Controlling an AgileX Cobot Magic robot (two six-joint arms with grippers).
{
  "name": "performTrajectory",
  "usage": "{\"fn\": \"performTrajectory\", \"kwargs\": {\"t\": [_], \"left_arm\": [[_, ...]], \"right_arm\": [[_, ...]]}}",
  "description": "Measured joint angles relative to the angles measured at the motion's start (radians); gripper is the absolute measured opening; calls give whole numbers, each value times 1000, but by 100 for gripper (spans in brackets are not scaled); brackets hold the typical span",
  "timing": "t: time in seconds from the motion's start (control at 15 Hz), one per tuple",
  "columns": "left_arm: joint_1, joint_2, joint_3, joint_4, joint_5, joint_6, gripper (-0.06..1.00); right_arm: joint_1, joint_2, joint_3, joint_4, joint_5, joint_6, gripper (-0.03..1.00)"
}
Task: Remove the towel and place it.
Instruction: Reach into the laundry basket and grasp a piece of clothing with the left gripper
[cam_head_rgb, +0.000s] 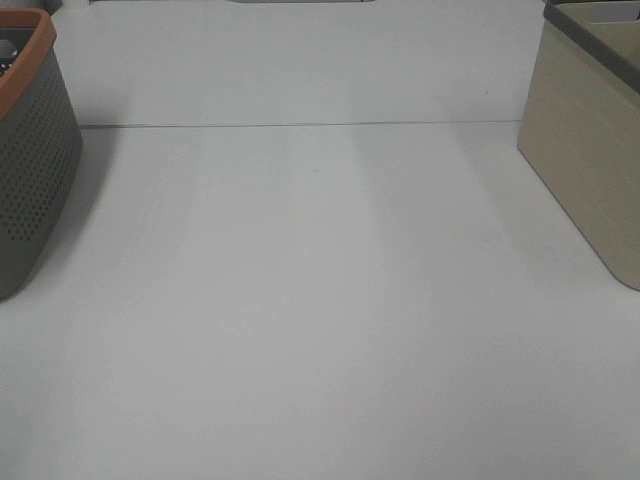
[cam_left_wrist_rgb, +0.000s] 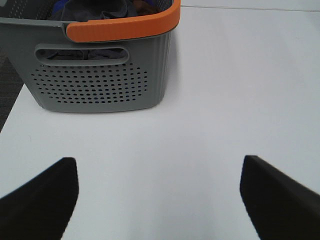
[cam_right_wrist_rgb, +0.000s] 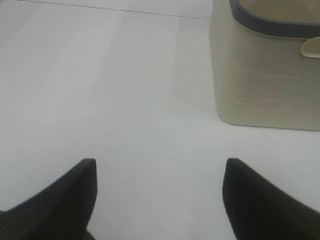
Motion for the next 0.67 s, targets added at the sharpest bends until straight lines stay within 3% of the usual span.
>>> {"fn": "performTrajectory", "kwargs": {"t": [0.67], "left_arm": [[0, 0, 0, 0, 0, 0, 82]], "right_arm": [[0, 0, 0, 0, 0, 0, 70]]}}
